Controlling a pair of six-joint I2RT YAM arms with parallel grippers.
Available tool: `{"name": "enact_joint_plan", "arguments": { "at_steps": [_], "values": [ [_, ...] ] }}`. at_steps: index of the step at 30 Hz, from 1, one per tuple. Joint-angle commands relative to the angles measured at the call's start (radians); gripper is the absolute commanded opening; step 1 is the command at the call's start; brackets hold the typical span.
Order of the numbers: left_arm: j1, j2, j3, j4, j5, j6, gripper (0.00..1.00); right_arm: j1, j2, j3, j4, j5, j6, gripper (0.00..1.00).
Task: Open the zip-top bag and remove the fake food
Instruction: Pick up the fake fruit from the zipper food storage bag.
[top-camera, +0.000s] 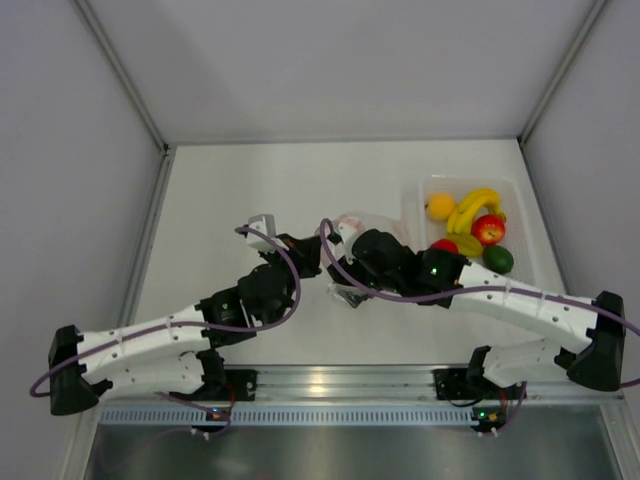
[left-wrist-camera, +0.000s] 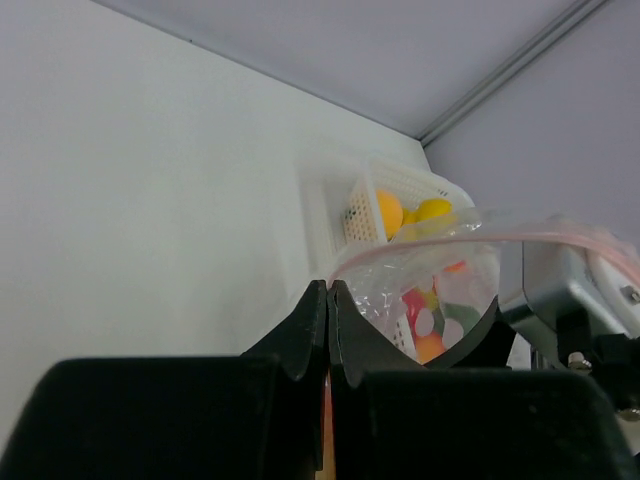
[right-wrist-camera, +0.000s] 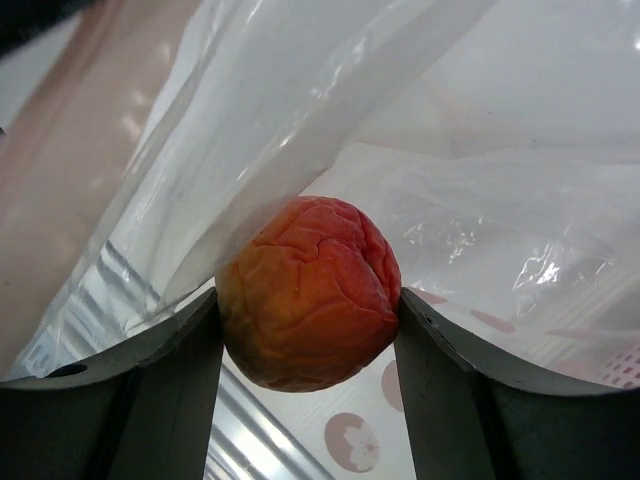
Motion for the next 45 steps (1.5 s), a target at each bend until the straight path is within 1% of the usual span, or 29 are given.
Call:
{"name": "enact_joint_plan", "arguments": {
  "at_steps": [1, 2, 5, 9, 11, 13, 15, 16, 18, 20, 22, 24, 25, 28, 29, 32, 36, 40, 42, 45],
  "values": [
    [0.015, -0.036, 0.009, 0.002, -0.139, 0.073, 0.00, 0.014, -0.027, -0.018, 0.036, -0.134, -0.055, 0.00],
    [0.021, -0.033, 0.015, 0.007, -0.131, 0.090, 0.00, 0.016, -0.019, -0.023, 0.034, -0.169, -0.063, 0.00],
    [0.041, -0.004, 0.055, 0.013, -0.121, 0.116, 0.00, 0.040, 0.002, -0.018, 0.027, -0.196, -0.097, 0.00],
    [0.062, 0.025, 0.075, 0.010, -0.111, 0.113, 0.00, 0.063, -0.018, -0.026, 0.063, -0.202, -0.126, 0.00],
    [0.076, 0.039, 0.082, 0.010, -0.095, 0.125, 0.00, 0.063, -0.022, -0.028, 0.070, -0.240, -0.146, 0.00],
    [0.093, 0.056, 0.093, 0.010, -0.047, 0.133, 0.00, 0.065, -0.010, -0.015, 0.050, -0.266, -0.170, 0.00],
    [0.102, 0.067, 0.098, 0.012, 0.003, 0.136, 0.00, 0.077, -0.019, -0.027, 0.086, -0.239, -0.184, 0.00],
    [0.111, 0.073, 0.102, 0.010, 0.031, 0.142, 0.00, 0.079, -0.027, -0.032, 0.097, -0.283, -0.190, 0.00],
    [0.131, 0.096, 0.107, 0.009, 0.079, 0.141, 0.00, 0.083, -0.033, -0.021, 0.102, -0.274, -0.197, 0.00],
    [0.147, 0.097, 0.089, 0.009, 0.068, 0.119, 0.00, 0.086, -0.044, -0.021, 0.120, -0.218, -0.189, 0.00],
    [0.148, 0.068, 0.063, 0.010, 0.056, 0.090, 0.00, 0.085, -0.056, -0.020, 0.138, -0.106, -0.175, 0.00],
    [0.148, 0.028, 0.033, 0.009, 0.054, 0.081, 0.00, 0.080, -0.064, -0.014, 0.148, -0.029, -0.151, 0.00],
    [0.148, 0.016, 0.027, 0.010, 0.066, 0.073, 0.00, 0.076, -0.068, -0.012, 0.155, 0.031, -0.146, 0.00],
    [0.147, -0.016, 0.018, 0.012, 0.106, 0.081, 0.00, 0.071, -0.068, -0.008, 0.186, 0.117, -0.123, 0.00],
    [0.148, -0.021, 0.019, 0.015, 0.143, 0.084, 0.00, 0.071, -0.061, -0.005, 0.201, 0.131, -0.112, 0.00],
    [0.147, -0.015, 0.029, 0.024, 0.192, 0.104, 0.00, 0.071, -0.038, 0.018, 0.205, 0.178, -0.103, 0.00],
    [0.145, 0.007, 0.033, 0.022, 0.182, 0.125, 0.00, 0.069, -0.019, 0.075, 0.171, 0.250, -0.094, 0.00],
    [0.145, 0.034, 0.035, 0.022, 0.174, 0.116, 0.00, 0.066, -0.062, 0.086, 0.178, 0.309, -0.066, 0.00],
    [0.145, 0.051, 0.038, 0.022, 0.169, 0.107, 0.00, 0.065, -0.076, 0.092, 0.174, 0.304, -0.062, 0.00],
    [0.145, 0.062, 0.047, 0.022, 0.186, 0.101, 0.00, 0.066, -0.094, 0.101, 0.166, 0.361, -0.030, 0.00]
  ]
}}
